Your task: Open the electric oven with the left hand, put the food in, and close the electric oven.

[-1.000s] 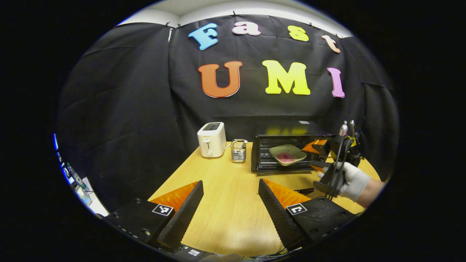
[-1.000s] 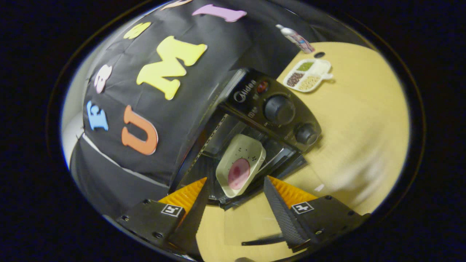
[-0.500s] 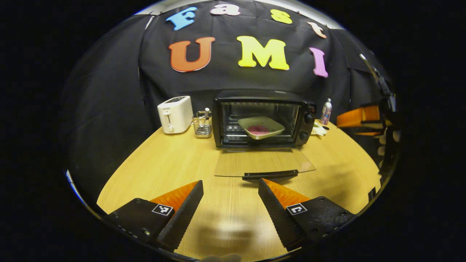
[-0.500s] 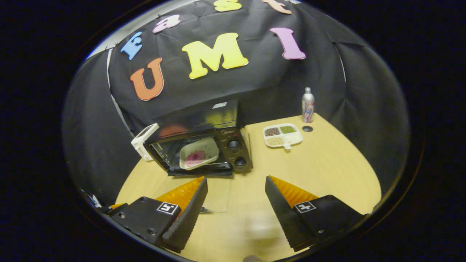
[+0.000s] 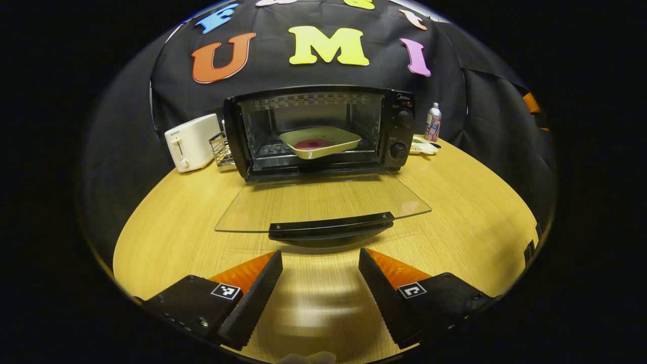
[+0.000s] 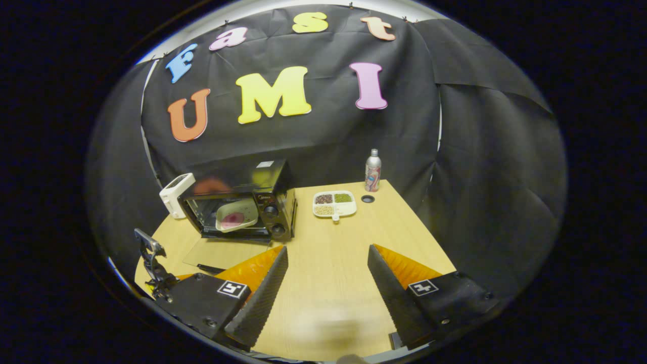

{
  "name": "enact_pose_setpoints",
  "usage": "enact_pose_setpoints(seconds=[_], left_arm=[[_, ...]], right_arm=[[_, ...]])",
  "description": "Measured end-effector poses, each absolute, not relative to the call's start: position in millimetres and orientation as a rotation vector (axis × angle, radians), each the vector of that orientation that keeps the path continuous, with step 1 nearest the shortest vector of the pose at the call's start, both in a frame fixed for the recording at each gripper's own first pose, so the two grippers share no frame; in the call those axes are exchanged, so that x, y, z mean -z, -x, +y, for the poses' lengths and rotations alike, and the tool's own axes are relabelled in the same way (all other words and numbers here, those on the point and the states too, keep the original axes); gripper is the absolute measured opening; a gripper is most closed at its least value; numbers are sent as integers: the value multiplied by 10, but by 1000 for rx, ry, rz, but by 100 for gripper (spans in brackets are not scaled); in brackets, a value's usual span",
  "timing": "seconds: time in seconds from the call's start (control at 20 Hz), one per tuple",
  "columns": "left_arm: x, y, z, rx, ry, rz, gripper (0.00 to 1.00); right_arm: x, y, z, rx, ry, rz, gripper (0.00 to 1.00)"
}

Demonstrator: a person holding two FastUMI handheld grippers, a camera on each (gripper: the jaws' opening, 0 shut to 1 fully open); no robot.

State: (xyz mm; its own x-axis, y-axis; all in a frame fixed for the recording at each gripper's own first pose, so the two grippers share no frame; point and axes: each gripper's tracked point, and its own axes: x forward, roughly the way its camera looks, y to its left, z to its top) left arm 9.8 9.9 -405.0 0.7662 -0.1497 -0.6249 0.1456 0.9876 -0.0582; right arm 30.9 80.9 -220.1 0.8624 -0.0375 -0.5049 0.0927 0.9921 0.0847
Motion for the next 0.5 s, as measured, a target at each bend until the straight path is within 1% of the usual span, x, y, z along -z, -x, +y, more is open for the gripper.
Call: enact_pose_setpoints(seconds=[0.05, 0.25, 0.3, 0.35, 0.5], left_arm=[[4113, -130, 89, 159, 3, 689, 97], [4203, -255, 24, 158, 3, 701, 98], [4205, -271, 15, 159, 0, 704, 97], [4193, -269, 18, 157, 2, 709, 97], [4086, -291, 7, 156, 13, 702, 98]], right_arm=[[2171, -272, 787, 68, -107, 534, 96], [1952, -231, 753, 73, -79, 505, 95], [1943, -217, 757, 68, -77, 501, 100], [1935, -203, 753, 66, -74, 502, 96], [1948, -174, 710, 70, -77, 509, 96]])
